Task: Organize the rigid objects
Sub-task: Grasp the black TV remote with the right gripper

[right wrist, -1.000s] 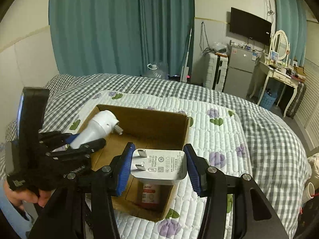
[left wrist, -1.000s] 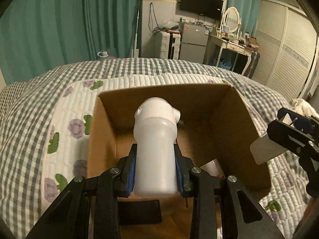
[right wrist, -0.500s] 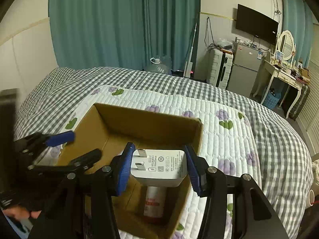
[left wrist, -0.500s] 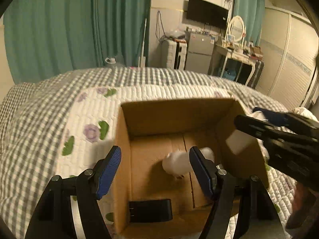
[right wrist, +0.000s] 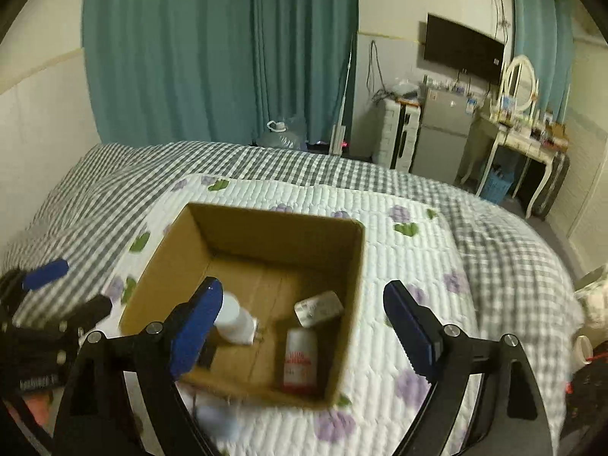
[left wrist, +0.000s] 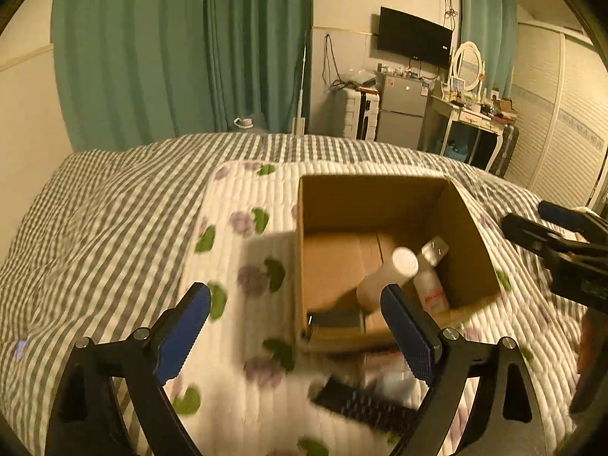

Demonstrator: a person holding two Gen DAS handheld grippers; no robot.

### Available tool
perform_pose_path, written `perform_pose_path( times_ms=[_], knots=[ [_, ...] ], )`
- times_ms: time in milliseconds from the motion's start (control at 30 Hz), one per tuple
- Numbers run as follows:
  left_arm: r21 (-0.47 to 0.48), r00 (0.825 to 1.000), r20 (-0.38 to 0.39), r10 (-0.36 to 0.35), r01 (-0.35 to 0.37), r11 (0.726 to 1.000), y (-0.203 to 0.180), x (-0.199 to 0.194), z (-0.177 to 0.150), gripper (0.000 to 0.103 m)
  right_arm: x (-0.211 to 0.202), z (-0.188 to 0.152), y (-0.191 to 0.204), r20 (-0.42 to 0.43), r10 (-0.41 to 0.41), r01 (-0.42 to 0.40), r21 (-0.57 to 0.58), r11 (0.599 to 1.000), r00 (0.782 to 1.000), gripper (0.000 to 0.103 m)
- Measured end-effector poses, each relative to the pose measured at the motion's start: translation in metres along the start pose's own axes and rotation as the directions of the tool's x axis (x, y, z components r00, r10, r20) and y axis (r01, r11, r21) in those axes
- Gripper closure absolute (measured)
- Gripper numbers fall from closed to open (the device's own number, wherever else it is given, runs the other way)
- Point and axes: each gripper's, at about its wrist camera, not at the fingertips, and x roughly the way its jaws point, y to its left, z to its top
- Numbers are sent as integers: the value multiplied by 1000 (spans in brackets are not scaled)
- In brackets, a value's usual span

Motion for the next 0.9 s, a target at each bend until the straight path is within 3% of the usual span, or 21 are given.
perform_pose_path(
  times_ms=[233,367,500,700,767,800,900],
  knots=[
    [9,1000,-1,-20,20,1000,3,-48,-32,10,-73,-54,24,21,12,-11,-40,999,1000,14],
    [12,1000,-14,-17,17,1000,6,-57,-53,10,-83,-83,40,2,35,-35,-53,998,999,14],
    [7,998,-55,14,-13,1000,13,-42,-79,10,-61,-111,60,-41,64,-68,-99,993,997,14],
    [-10,993,-110,49,-50,999,23,-9,-105,10,6,-152,96,-193,106,-143,-191,971,976,15],
    [6,990,-127,54,-53,999,23,0,-110,10,24,-161,105,-251,101,-158,-219,963,963,22],
    [14,990,-131,56,-55,998,24,4,-112,10,30,-164,107,-272,106,-170,-223,960,957,30],
    [10,988,-145,50,-49,999,26,11,-116,10,50,-167,115,-318,122,-200,-226,954,940,33]
  ],
)
